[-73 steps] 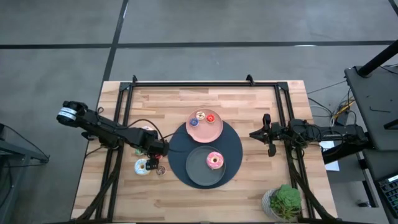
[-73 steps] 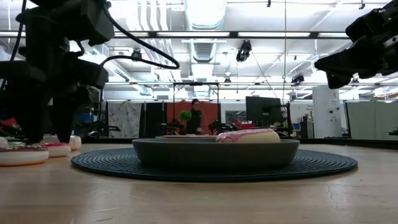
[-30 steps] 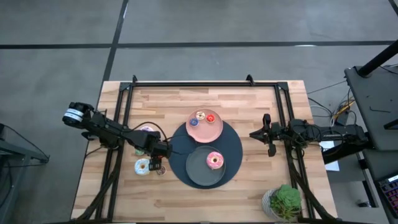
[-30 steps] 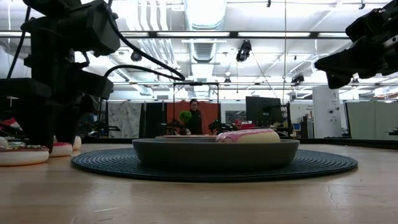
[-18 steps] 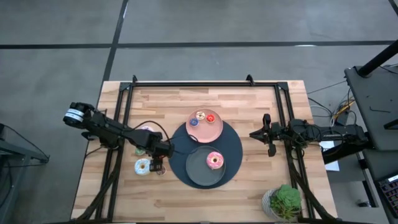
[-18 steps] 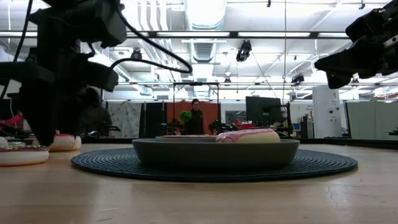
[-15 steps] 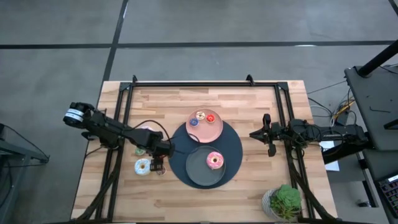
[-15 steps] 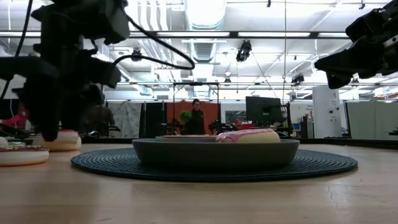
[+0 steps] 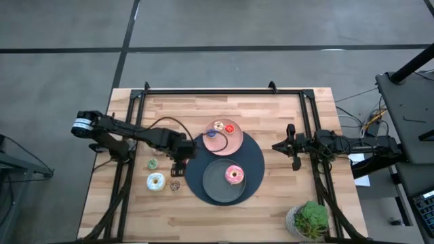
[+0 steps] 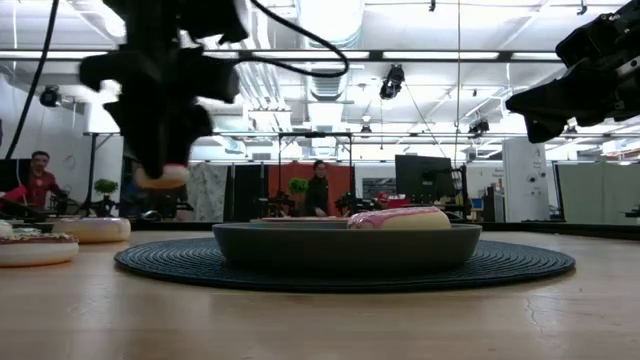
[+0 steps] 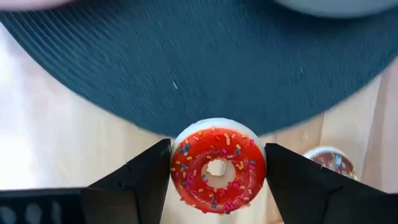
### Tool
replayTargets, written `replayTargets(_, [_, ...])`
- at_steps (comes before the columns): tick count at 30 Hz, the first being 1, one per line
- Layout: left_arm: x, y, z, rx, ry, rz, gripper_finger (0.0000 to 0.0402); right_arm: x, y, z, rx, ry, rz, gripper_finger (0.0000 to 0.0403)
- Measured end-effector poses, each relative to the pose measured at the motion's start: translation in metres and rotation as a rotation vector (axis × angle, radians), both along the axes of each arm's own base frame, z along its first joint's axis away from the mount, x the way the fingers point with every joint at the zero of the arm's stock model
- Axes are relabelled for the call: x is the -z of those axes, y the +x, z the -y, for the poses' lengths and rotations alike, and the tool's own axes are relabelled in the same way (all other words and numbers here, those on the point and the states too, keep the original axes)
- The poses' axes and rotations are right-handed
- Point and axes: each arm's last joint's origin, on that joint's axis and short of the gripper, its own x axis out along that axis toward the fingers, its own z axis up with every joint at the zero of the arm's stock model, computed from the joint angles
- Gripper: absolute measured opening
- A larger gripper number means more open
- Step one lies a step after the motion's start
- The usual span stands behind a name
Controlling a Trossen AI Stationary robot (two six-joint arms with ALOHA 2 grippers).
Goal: Pick & Place donuts
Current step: Put the small orange donut on the pink plate
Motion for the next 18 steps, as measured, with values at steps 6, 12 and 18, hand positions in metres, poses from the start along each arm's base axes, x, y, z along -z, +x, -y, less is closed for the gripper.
replayTargets(6, [-0.014, 0.019, -0.019, 0.024, 0.028, 0.032, 0.0222, 0.0, 0.0, 0.0, 0.0, 0.0, 0.0, 0.0029])
replayTargets(12, [-0.02, 0.039, -0.034, 0.095, 0.062, 0.054, 0.0222, 0.0, 0.0, 0.0, 0.0, 0.0, 0.001, 0.0029])
replayTargets(18, [-0.02, 0.05, -0.046, 0.157, 0.091, 0.054, 0.0222, 0.0, 0.0, 0.0, -0.001, 0.0, 0.001, 0.0029])
